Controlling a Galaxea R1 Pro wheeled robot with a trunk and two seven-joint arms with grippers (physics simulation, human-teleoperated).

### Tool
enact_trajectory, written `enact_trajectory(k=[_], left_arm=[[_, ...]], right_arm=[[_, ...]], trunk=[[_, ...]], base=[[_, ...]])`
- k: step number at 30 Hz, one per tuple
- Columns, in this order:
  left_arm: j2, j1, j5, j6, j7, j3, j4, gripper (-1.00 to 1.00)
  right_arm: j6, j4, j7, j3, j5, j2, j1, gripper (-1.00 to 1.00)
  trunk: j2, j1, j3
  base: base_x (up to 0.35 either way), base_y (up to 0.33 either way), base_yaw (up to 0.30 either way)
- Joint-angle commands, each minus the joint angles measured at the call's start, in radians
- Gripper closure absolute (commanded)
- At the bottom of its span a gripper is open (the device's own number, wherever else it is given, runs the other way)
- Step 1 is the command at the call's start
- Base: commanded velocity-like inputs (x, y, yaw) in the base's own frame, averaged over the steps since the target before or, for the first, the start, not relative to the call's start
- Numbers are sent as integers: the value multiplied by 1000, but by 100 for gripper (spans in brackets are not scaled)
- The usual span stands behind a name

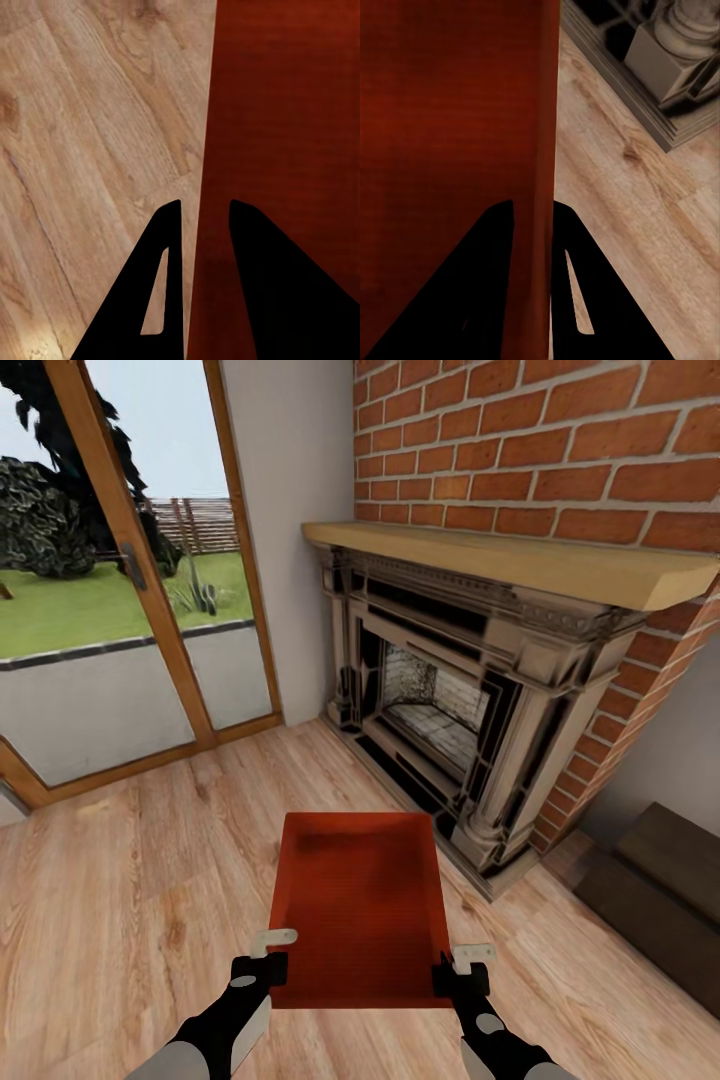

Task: Move the two storage containers from the living room to the garage. In the garage, place one container on the floor and stack the other container on top of it (either order is fine).

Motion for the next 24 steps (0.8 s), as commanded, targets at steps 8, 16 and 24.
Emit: enact_trajectory(k=[8,16,24], left_arm=[[4,0,16,2,12,3,2,100],[4,0,16,2,14,3,2,100],[4,0,16,2,13,3,2,100]], right_arm=[[-6,-3,-13,-25,2,-2,-1,100],[-6,-3,-13,-24,2,-2,-1,100],[-6,-3,-13,-24,2,-2,-1,100]], trunk=[[-1,0,12],[-1,0,24],[-1,0,37]], base=[[0,0,0],[0,0,0],[0,0,0]])
